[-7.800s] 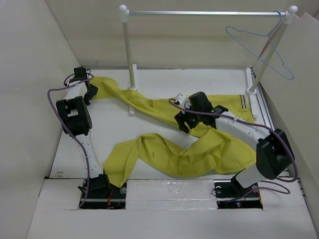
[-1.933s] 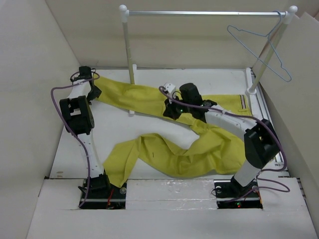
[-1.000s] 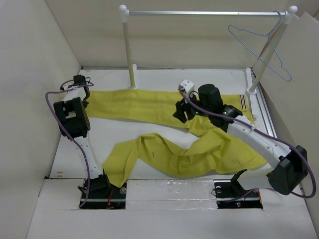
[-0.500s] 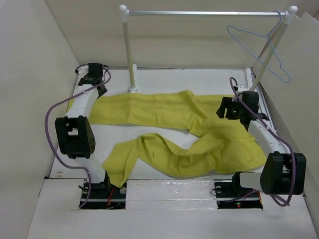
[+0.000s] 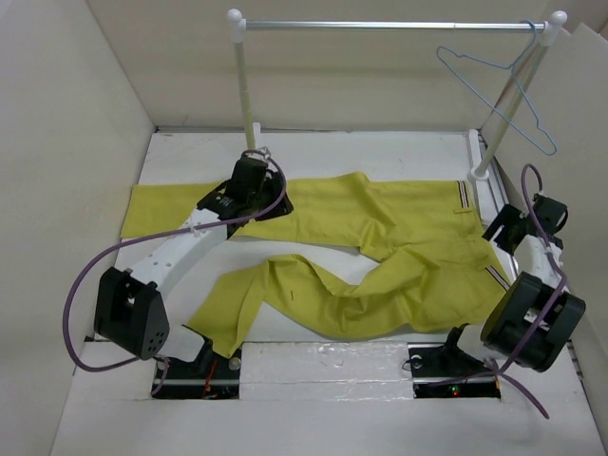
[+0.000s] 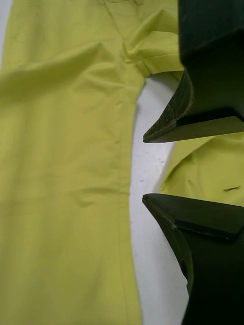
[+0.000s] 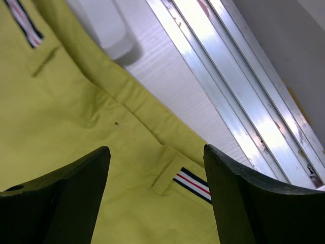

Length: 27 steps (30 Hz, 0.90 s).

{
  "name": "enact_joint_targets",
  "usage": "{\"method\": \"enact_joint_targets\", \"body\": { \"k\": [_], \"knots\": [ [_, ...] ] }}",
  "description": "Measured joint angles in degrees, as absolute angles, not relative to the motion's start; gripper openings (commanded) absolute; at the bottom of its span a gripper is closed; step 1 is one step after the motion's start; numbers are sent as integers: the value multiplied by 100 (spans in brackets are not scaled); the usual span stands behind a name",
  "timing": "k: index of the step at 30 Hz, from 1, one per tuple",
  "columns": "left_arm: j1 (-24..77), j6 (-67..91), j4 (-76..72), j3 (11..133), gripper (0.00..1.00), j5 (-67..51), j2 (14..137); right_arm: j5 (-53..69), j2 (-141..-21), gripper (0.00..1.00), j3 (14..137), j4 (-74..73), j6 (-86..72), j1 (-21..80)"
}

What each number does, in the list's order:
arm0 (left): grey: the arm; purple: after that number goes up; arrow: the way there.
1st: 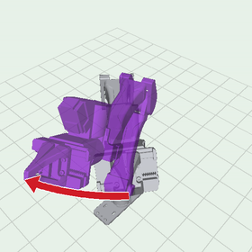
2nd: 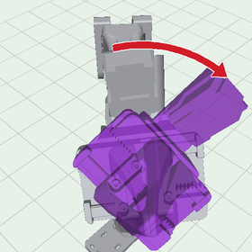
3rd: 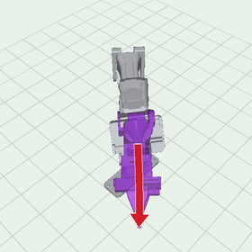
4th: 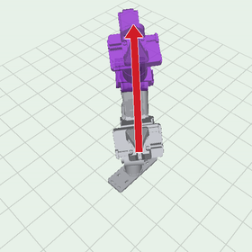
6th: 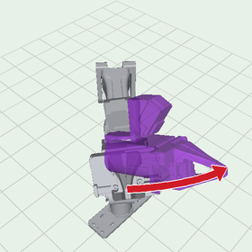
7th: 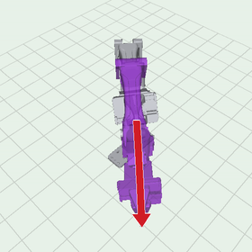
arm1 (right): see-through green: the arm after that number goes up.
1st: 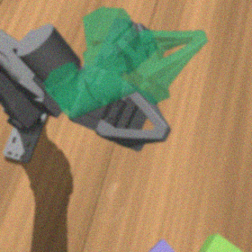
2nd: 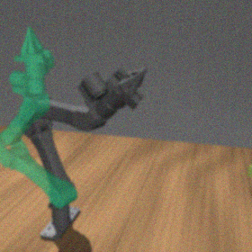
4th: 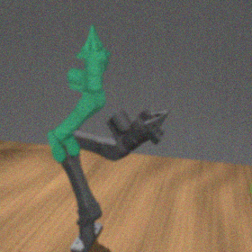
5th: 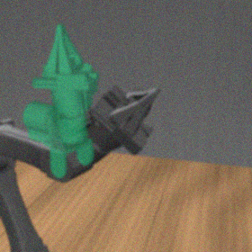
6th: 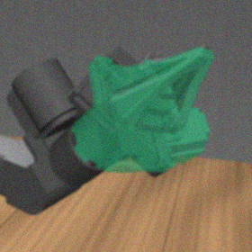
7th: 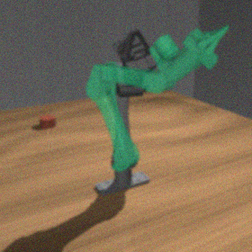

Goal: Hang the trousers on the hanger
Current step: Flatten out the trousers at the center of the board.

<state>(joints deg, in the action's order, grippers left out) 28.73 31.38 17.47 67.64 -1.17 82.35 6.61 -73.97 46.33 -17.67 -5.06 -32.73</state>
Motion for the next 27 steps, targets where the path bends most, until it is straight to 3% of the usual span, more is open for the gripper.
{"method": "enact_joint_targets", "body": {
  "k": [3, 8, 9, 10, 11, 12, 15, 16, 18, 19, 20, 22, 27],
  "knots": [
    [2812, 3133, 1695, 6250, 39, -554, 7876, 467, -7730, 77, 4635, -1953, -458, -3336],
    [2816, 3070, 1695, 5968, 39, -735, 7432, 609, -8486, 64, 4622, -2209, -377, -3319],
    [2818, 3052, 1684, 5968, 39, -735, 7371, 648, -8554, 53, 4584, -2217, -368, -3308],
    [2829, 3041, 1673, 5968, 39, -735, 7297, 670, -8554, 53, 4534, -2217, -351, -3291],
    [2829, 3033, 1675, 5970, 39, -735, 7253, 729, -8493, 31, 4488, -2189, -351, -3280],
    [2849, 3024, 1673, 5972, 39, -733, 7214, 790, -8394, 19, 4392, -2158, -349, -3262],
    [2856, 3002, 1693, 5981, 39, -729, 7153, 1000, -7911, 10, 4032, -2220, -464, -3144],
    [2858, 3002, 1697, 5981, 39, -727, 7146, 1037, -7738, 12, 3944, -2272, -506, -3085],
    [2867, 3000, 1697, 5981, 39, -725, 7135, 1055, -7325, 31, 3806, -2515, -589, -2952],
    [2875, 3000, 1706, 5981, 39, -725, 7135, 1052, -7116, 58, 3804, -2663, -624, -2908],
    [2880, 3000, 1706, 5981, 39, -725, 7135, 1048, -6893, 58, 3809, -2775, -637, -2873],
    [2880, 2991, 1721, 5981, 39, -698, 7131, 961, -6643, 75, 3953, -3017, -692, -2862],
    [2880, 2974, 1743, 5981, 39, -480, 7135, 1173, -7384, 83, 5039, -2950, -458, -2862]
  ]
}}
